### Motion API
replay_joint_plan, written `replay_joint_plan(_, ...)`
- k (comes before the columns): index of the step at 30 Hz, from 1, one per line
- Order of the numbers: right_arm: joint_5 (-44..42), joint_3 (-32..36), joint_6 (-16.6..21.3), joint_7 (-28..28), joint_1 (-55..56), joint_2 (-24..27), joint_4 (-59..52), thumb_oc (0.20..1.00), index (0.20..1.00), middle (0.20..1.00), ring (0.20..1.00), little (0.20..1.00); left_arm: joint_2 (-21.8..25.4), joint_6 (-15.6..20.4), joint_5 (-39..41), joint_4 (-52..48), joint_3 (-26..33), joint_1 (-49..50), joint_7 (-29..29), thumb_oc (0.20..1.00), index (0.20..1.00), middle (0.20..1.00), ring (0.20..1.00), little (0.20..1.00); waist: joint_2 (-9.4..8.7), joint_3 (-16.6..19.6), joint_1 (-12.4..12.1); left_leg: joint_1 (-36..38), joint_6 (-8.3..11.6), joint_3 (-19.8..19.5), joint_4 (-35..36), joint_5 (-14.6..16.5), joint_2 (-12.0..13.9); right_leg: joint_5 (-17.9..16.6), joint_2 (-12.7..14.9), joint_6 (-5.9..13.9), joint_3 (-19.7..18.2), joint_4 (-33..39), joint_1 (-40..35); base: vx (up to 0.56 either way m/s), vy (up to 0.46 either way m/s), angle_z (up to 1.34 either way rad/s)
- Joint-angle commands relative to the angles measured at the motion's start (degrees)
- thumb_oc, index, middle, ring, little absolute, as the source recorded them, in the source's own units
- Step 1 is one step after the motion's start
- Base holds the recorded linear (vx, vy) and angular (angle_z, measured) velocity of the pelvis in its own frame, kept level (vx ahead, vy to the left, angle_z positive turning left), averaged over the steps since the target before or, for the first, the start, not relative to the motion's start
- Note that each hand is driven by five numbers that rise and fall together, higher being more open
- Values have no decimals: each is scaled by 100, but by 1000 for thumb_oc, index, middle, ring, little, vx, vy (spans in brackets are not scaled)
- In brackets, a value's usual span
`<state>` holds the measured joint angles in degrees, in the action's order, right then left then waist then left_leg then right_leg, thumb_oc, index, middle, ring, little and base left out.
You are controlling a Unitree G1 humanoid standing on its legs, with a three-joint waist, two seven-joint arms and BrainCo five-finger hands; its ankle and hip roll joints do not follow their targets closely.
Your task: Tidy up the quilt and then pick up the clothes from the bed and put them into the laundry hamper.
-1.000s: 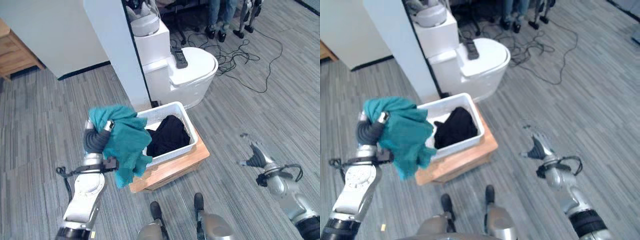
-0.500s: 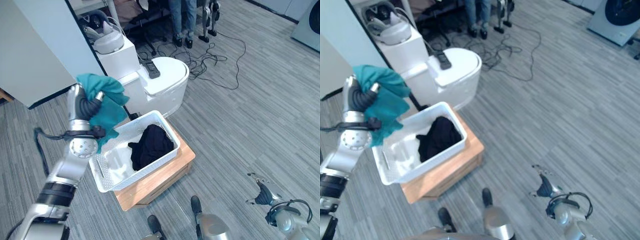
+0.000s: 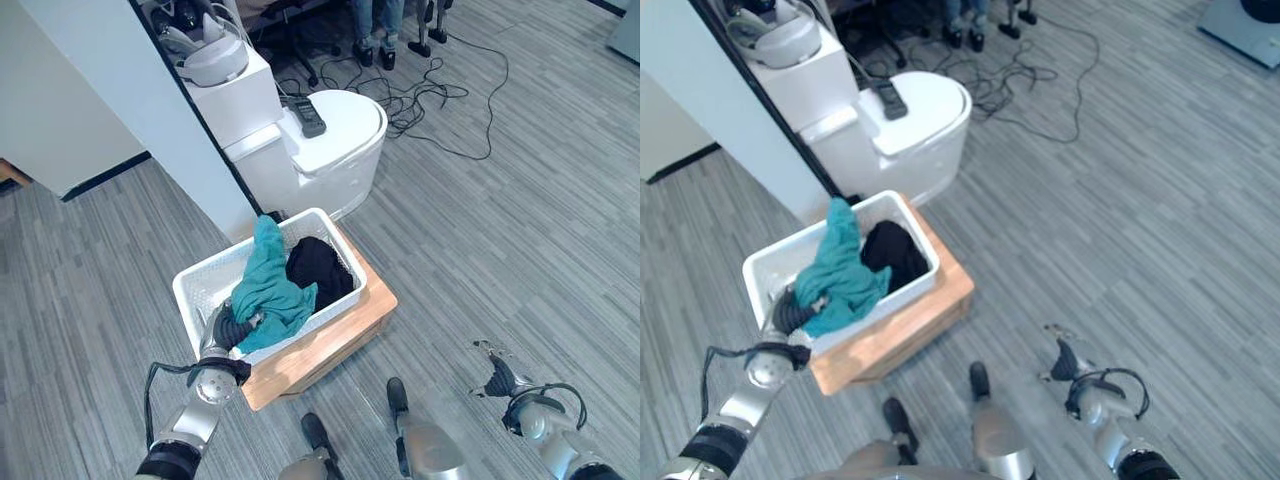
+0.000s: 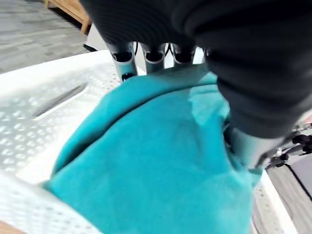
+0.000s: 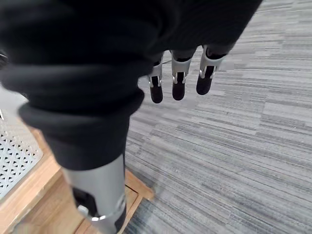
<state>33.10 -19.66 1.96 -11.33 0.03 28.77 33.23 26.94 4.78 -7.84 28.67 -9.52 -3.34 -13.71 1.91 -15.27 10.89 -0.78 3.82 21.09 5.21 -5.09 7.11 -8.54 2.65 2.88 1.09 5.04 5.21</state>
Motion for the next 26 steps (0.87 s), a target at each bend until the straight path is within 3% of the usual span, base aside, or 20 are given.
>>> replay_joint_plan(1, -234, -192, 67, -36, -82, -86, -62, 1000, 1000, 1000, 1000, 1000, 332, 100, 50, 217, 442, -537, -402, 1000, 1000, 1000, 1000, 1000, -261, -26, -37, 590, 233, -97, -21, 674, 177, 849, 399, 472, 260, -4, -410, 19, -12, 6)
replay_joint_plan(7, -366, -415, 115, -20, -115, -179, 199, 1000, 1000, 1000, 1000, 1000, 533, 79, 121, 943, 552, -586, -661, 1000, 1000, 1000, 1000, 1000, -245, 59, -110, 711, 244, -150, -21, 680, 173, 897, 400, 457, 340, -4, -576, 9, -8, 12)
replay_joint_plan(12, -677, -426, 26, 5, -210, -396, 700, 1000, 1000, 1000, 1000, 1000, 72, 186, 1202, 1814, 902, -150, -554, 1000, 1000, 1000, 1000, 1000, -260, 168, -224, 752, 235, -220, -21, 647, 153, 908, 396, 425, 414, -4, -661, -5, 3, 5)
replay_joint_plan(13, -803, -378, -29, 13, -275, -514, 963, 1000, 1000, 1000, 1000, 1000, -234, 191, 1568, 2241, 973, 140, -366, 1000, 1000, 1000, 1000, 1000, -274, 197, -274, 776, 222, -244, -21, 652, 147, 912, 399, 415, 423, -4, -695, -6, 23, 12)
replay_joint_plan(17, -1064, -249, -107, 21, -345, -730, 1418, 1000, 1000, 1000, 1000, 1000, -617, 82, 1761, 3005, 972, 436, -66, 1000, 1000, 1000, 1000, 1000, -290, 233, -317, 803, 205, -256, -21, 662, 143, 922, 396, 405, 440, -4, -733, -15, 27, 5)
replay_joint_plan(18, -1252, -145, -178, 14, -397, -951, 2040, 1000, 1000, 1000, 1000, 1000, -979, 0, 2095, 3601, 1030, 624, 178, 1000, 1000, 1000, 1000, 1000, -290, 239, -350, 828, 186, -277, -21, 678, 141, 930, 407, 409, 458, -4, -769, -26, 34, 1)
replay_joint_plan(26, -1978, 253, -435, 32, -613, -1433, 3705, 1000, 1000, 1000, 1000, 1000, -1374, -273, 1617, 4633, 628, 778, 502, 1000, 1000, 1000, 1000, 1000, -333, 364, -487, 785, 140, -304, -21, 688, 111, 858, 457, 435, 510, -4, -741, -23, 46, 5)
